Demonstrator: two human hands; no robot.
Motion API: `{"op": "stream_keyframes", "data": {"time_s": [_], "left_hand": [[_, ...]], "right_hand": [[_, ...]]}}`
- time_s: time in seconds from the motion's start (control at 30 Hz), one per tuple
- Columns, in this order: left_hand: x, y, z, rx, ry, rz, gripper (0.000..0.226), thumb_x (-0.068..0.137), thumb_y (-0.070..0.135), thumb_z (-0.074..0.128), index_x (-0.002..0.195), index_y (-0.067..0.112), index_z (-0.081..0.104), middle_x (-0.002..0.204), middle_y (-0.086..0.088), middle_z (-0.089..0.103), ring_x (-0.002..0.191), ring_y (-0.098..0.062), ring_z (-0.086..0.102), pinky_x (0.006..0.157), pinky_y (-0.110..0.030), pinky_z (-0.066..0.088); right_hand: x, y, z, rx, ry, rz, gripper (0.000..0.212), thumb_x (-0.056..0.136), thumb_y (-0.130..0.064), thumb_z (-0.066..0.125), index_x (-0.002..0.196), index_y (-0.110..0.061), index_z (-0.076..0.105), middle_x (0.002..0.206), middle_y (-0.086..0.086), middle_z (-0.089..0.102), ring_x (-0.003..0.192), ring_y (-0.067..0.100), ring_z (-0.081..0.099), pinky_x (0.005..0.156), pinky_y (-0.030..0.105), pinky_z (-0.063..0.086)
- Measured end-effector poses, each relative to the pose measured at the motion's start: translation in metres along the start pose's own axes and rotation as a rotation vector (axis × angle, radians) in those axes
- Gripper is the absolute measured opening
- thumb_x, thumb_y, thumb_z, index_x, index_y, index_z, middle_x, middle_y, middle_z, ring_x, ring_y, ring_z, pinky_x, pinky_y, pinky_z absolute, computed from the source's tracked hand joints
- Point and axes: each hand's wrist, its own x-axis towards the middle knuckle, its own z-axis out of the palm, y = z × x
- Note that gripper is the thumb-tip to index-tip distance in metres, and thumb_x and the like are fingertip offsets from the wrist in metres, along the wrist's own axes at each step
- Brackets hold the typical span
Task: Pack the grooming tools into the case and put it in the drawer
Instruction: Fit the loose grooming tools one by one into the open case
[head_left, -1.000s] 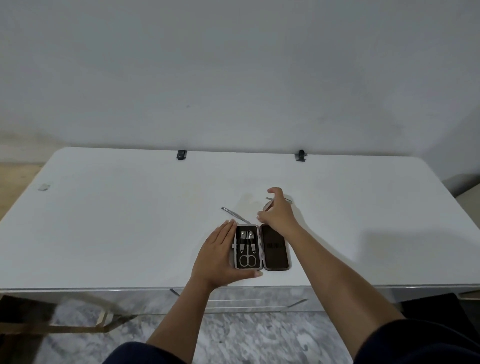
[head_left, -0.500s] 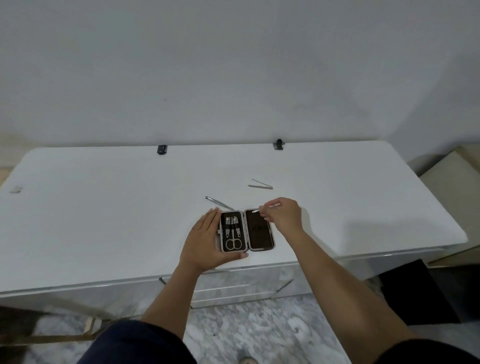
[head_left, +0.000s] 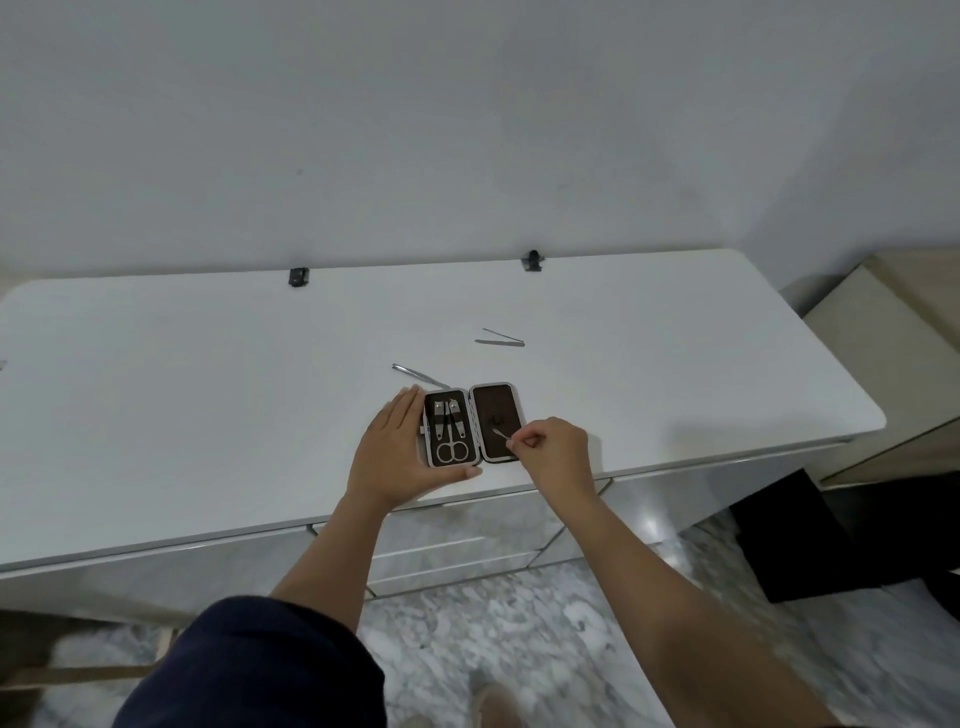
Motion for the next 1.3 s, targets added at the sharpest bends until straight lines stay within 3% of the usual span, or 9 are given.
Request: {"op": "stream_keyframes", "data": {"time_s": [0.13,0.27,0.47,0.57,0.73,0.83,1.03,1.13,1.3], "left_hand": [[0.000,0.000,0.001,-0.003,-0.003,-0.006,0.126,0.049,0.085,0.056,0.147,0.016,0.017,0.155,0.001,0.018,0.142,-0.011,0.011,0.115,-0.028,0.007],[0.000,0.000,0.001,0.005,0.000,0.003,0.124,0.050,0.085,0.056,0.146,0.015,0.018,0.155,0.000,0.019,0.143,-0.012,0.011,0.116,-0.029,0.008],[0.000,-0.001,0.002,-0.004,0.002,0.004,0.125,0.051,0.086,0.055,0.146,0.015,0.018,0.155,0.000,0.020,0.143,-0.012,0.011,0.116,-0.029,0.008],[0.000,-0.001,0.002,0.000,-0.001,0.002,0.125,0.051,0.084,0.056,0.146,0.014,0.017,0.155,0.000,0.019,0.143,-0.012,0.010,0.115,-0.027,0.006],[-0.001,-0.002,0.002,-0.021,0.003,0.010,0.124,0.051,0.083,0.059,0.146,0.014,0.019,0.155,-0.001,0.020,0.143,-0.012,0.011,0.116,-0.028,0.007],[0.001,-0.001,0.001,-0.017,0.002,0.011,0.125,0.051,0.084,0.058,0.146,0.014,0.018,0.155,0.000,0.019,0.143,-0.012,0.011,0.115,-0.028,0.007],[0.001,-0.001,0.001,-0.016,-0.001,0.009,0.124,0.051,0.084,0.059,0.146,0.015,0.018,0.155,0.000,0.018,0.143,-0.011,0.009,0.114,-0.026,0.005],[0.000,-0.001,0.000,-0.012,0.001,0.009,0.124,0.052,0.083,0.059,0.146,0.015,0.017,0.155,0.001,0.018,0.143,-0.010,0.010,0.114,-0.026,0.006],[-0.001,0.001,-0.001,-0.005,0.012,0.026,0.122,0.053,0.083,0.057,0.146,0.015,0.017,0.155,0.000,0.019,0.143,-0.011,0.010,0.113,-0.023,0.002]], "right_hand": [[-0.003,-0.004,0.002,0.000,0.033,0.024,0.010,0.076,-0.004,0.066,0.074,-0.006,0.076,0.077,0.012,0.074,0.075,0.021,0.065,0.067,0.024,0.045],[-0.004,-0.007,0.004,0.103,0.036,0.197,0.013,0.075,-0.003,0.062,0.070,-0.007,0.074,0.074,0.013,0.073,0.070,0.027,0.070,0.073,0.038,0.058],[-0.002,-0.014,0.001,0.243,0.016,0.415,0.013,0.078,-0.004,0.065,0.066,-0.005,0.069,0.060,0.006,0.065,0.048,0.011,0.062,0.059,0.021,0.052],[0.001,-0.015,0.003,0.287,0.040,0.447,0.019,0.076,-0.002,0.067,0.057,-0.007,0.066,0.052,0.004,0.061,0.045,0.012,0.062,0.064,0.026,0.055],[0.007,-0.014,0.003,0.258,0.029,0.440,0.012,0.076,-0.004,0.070,0.064,-0.003,0.069,0.056,0.008,0.064,0.048,0.016,0.064,0.062,0.028,0.058],[0.013,-0.013,0.005,0.143,0.013,0.406,0.018,0.073,-0.015,0.074,0.057,-0.013,0.067,0.064,0.011,0.070,0.063,0.025,0.069,0.070,0.038,0.061],[0.015,-0.015,0.014,0.002,0.051,0.236,0.005,0.077,-0.019,0.071,0.077,-0.014,0.071,0.084,0.004,0.071,0.081,0.023,0.065,0.069,0.032,0.054],[0.007,-0.008,0.018,-0.059,0.082,0.023,0.007,0.083,-0.015,0.064,0.087,-0.012,0.068,0.084,0.002,0.065,0.090,0.023,0.059,0.074,0.036,0.052],[-0.014,0.014,0.020,-0.271,0.139,-0.327,0.021,0.085,-0.011,0.058,0.103,-0.008,0.068,0.102,0.006,0.068,0.098,0.025,0.058,0.082,0.036,0.049]]}}
